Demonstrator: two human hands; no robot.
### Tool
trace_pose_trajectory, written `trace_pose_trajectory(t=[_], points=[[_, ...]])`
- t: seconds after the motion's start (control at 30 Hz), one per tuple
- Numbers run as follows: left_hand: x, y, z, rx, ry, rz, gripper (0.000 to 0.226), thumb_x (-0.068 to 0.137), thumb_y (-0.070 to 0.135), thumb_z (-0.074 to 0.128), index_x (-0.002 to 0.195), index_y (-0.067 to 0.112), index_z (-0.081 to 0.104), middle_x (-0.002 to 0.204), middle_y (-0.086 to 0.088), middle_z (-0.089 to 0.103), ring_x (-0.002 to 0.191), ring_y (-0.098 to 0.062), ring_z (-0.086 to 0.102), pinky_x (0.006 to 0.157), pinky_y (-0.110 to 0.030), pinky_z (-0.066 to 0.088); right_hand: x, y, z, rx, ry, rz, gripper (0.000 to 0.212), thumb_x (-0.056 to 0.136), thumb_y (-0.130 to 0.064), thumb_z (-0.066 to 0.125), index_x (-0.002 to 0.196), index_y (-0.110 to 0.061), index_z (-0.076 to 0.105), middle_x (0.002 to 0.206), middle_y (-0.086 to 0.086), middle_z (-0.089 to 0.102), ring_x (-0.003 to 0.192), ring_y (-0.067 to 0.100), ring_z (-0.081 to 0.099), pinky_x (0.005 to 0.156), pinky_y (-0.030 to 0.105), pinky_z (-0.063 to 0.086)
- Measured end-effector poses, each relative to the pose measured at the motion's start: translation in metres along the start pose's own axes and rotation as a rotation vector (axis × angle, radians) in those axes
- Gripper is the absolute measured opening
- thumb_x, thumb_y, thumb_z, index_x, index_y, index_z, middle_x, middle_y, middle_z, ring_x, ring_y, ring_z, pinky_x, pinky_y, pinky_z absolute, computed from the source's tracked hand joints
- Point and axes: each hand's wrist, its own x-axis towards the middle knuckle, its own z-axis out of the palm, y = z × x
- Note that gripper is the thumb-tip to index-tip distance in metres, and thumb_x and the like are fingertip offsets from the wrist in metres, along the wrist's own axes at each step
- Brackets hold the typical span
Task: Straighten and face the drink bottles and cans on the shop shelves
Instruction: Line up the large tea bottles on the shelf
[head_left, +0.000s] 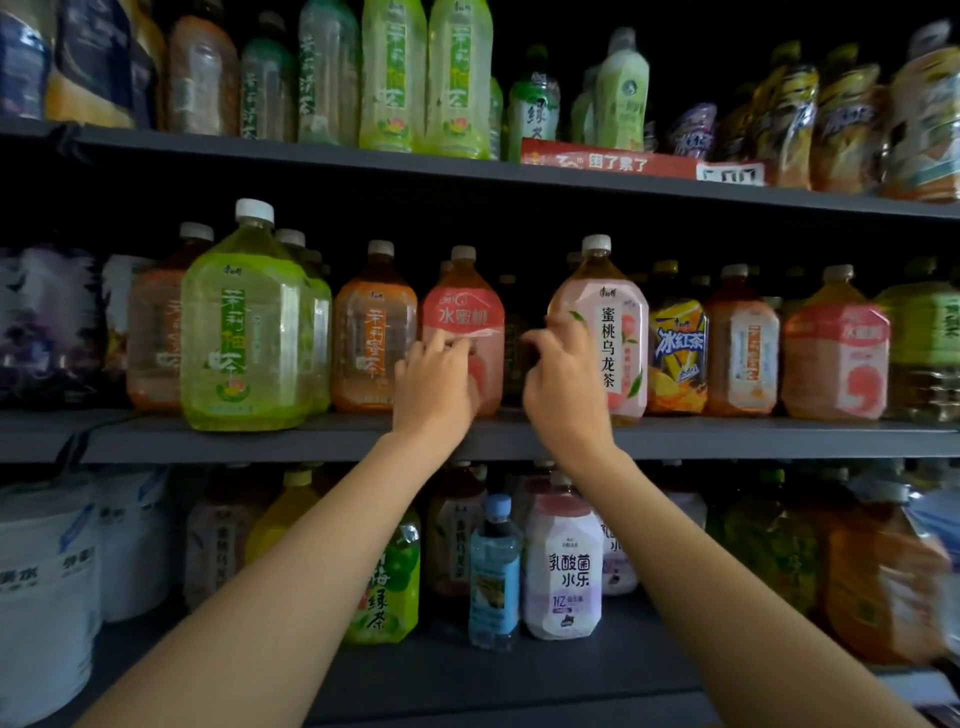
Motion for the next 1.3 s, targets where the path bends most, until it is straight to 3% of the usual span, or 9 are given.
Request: trace_pose_trajectory(t=[0.07, 0.2, 0.3, 0.43, 0.53, 0.67, 0.87, 1.17, 1.3], points=[[-0.011, 0.002, 0.003, -0.07, 0.096, 0.039, 0.037, 0.091, 0.01, 0.047, 0.127, 0.015, 0.052, 0.131, -0.003, 0.045, 0.124, -0.025, 0.038, 0.102, -0.038, 0.03, 0.0, 0.015, -0.015, -0.101, 0.19, 0.096, 0.045, 0.084, -0.008, 0.056, 0.128, -0.005, 0.049, 0.14, 0.02, 0.034, 0.129, 0.038, 0.032, 0.102, 0.049, 0.034], [-0.015, 0.001, 0.003, -0.354, 0.194, -0.118, 0.026, 0.09, 0.001, 0.044, 0.104, 0.015, 0.061, 0.114, -0.004, 0.048, 0.112, -0.026, 0.047, 0.1, -0.038, 0.035, 0.008, 0.026, -0.019, -0.025, -0.061, 0.539, 0.1, 0.078, -0.041, 0.072, 0.148, -0.014, 0.005, 0.151, 0.023, 0.005, 0.136, 0.041, 0.019, 0.11, 0.049, 0.02], [-0.012, -0.002, -0.005, -0.575, 0.216, -0.322, 0.028, 0.093, -0.001, 0.038, 0.096, 0.017, 0.059, 0.115, -0.007, 0.05, 0.104, -0.03, 0.054, 0.079, -0.033, 0.045, 0.004, 0.027, -0.005, 0.004, -0.104, 0.62, 0.115, 0.075, -0.041, 0.074, 0.149, -0.018, -0.011, 0.15, 0.024, 0.006, 0.135, 0.042, 0.02, 0.11, 0.048, 0.02], [-0.024, -0.007, -0.006, -0.532, 0.263, -0.3, 0.027, 0.094, -0.003, 0.037, 0.098, 0.01, 0.061, 0.107, -0.001, 0.044, 0.097, -0.017, 0.048, 0.071, -0.013, 0.032, -0.013, 0.022, 0.009, -0.021, 0.035, 0.513, 0.089, 0.084, -0.032, 0.065, 0.149, -0.013, 0.007, 0.152, 0.026, 0.006, 0.14, 0.041, 0.012, 0.114, 0.046, 0.013], [-0.07, -0.015, 0.009, -0.54, 0.361, -0.104, 0.023, 0.089, -0.006, 0.042, 0.086, 0.01, 0.058, 0.096, 0.001, 0.049, 0.088, -0.008, 0.048, 0.073, -0.008, 0.035, -0.059, 0.011, 0.015, 0.083, 0.357, 0.032, 0.038, 0.085, -0.011, 0.055, 0.123, -0.009, 0.047, 0.136, 0.014, 0.036, 0.123, 0.031, 0.036, 0.102, 0.038, 0.029], [-0.143, -0.043, 0.052, -0.456, 0.232, 0.019, 0.021, 0.082, -0.001, 0.043, 0.077, 0.009, 0.061, 0.084, 0.003, 0.053, 0.075, -0.007, 0.05, 0.067, -0.013, 0.038, -0.143, 0.028, 0.048, 0.136, 0.045, -0.178, 0.026, 0.078, -0.001, 0.048, 0.103, -0.009, 0.052, 0.112, 0.005, 0.044, 0.096, 0.023, 0.046, 0.081, 0.033, 0.043], [-0.155, -0.066, 0.076, -0.366, 0.088, -0.243, 0.024, 0.086, -0.008, 0.049, 0.08, 0.01, 0.063, 0.09, 0.006, 0.05, 0.081, -0.013, 0.053, 0.068, -0.021, 0.038, -0.171, 0.055, 0.083, 0.12, -0.553, 0.271, 0.08, 0.089, -0.018, 0.059, 0.147, -0.001, 0.006, 0.154, 0.013, 0.014, 0.143, 0.025, 0.016, 0.113, 0.026, 0.017], [-0.146, -0.061, 0.084, -0.343, 0.0, -0.27, 0.019, 0.088, -0.001, 0.05, 0.086, 0.012, 0.064, 0.097, 0.007, 0.046, 0.08, -0.009, 0.048, 0.057, -0.007, 0.033, -0.155, 0.041, 0.106, 0.015, -0.642, 0.327, 0.089, 0.088, -0.02, 0.062, 0.147, -0.001, -0.002, 0.155, 0.009, 0.012, 0.142, 0.022, 0.014, 0.108, 0.021, 0.006], [-0.157, -0.07, 0.089, -0.365, -0.013, -0.306, 0.023, 0.087, -0.004, 0.049, 0.082, 0.013, 0.063, 0.095, 0.005, 0.047, 0.08, -0.011, 0.05, 0.062, -0.011, 0.032, -0.159, 0.04, 0.107, 0.027, -0.54, 0.259, 0.086, 0.082, -0.022, 0.069, 0.146, -0.007, 0.014, 0.142, 0.007, 0.028, 0.128, 0.025, 0.034, 0.102, 0.027, 0.028]])
